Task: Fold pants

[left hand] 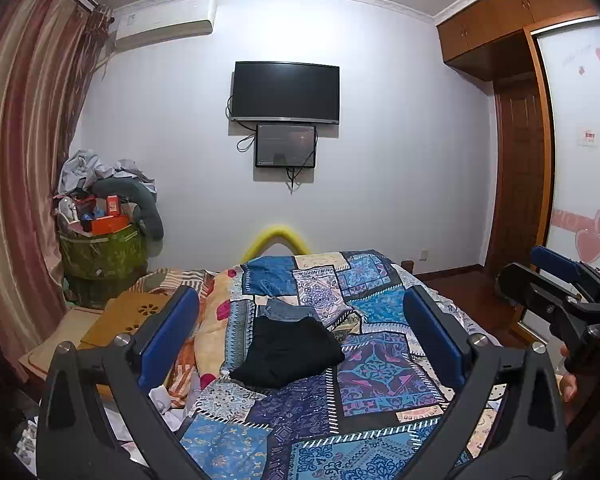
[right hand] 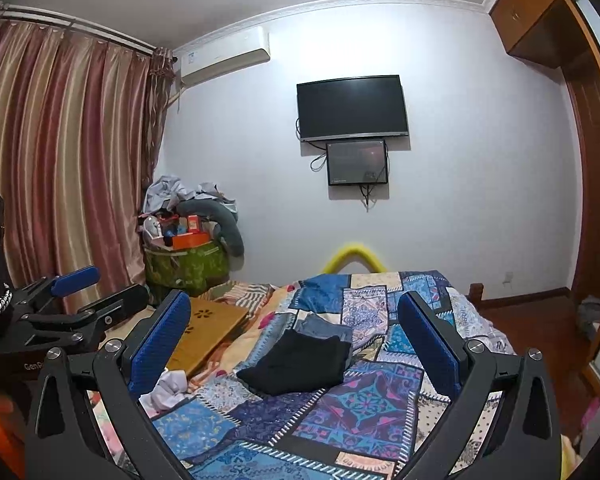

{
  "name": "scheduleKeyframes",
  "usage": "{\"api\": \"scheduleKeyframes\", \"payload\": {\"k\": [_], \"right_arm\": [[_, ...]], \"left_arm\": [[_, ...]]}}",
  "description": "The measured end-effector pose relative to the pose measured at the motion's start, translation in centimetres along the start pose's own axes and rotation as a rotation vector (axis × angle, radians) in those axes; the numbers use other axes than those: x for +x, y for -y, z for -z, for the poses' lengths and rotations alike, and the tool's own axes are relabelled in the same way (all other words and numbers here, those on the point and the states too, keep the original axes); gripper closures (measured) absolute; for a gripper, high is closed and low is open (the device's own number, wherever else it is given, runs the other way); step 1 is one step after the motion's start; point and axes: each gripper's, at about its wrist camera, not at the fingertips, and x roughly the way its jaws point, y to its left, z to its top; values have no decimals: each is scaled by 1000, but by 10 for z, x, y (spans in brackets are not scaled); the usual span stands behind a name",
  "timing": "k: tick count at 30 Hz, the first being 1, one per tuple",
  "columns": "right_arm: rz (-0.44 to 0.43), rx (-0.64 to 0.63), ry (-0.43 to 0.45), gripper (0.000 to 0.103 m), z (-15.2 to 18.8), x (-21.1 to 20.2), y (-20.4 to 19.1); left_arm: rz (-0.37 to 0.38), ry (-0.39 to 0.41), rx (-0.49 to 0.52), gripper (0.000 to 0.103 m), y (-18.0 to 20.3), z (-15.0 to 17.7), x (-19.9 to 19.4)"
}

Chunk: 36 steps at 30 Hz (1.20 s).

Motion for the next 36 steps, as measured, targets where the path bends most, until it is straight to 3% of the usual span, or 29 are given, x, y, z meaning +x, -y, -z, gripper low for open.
{"api": "scheduleKeyframes", "payload": {"k": [36], "right_arm": [[16,38,-14,0,2,0,0]], "left_arm": [[57,-22,-7,0,6,5,4]]}}
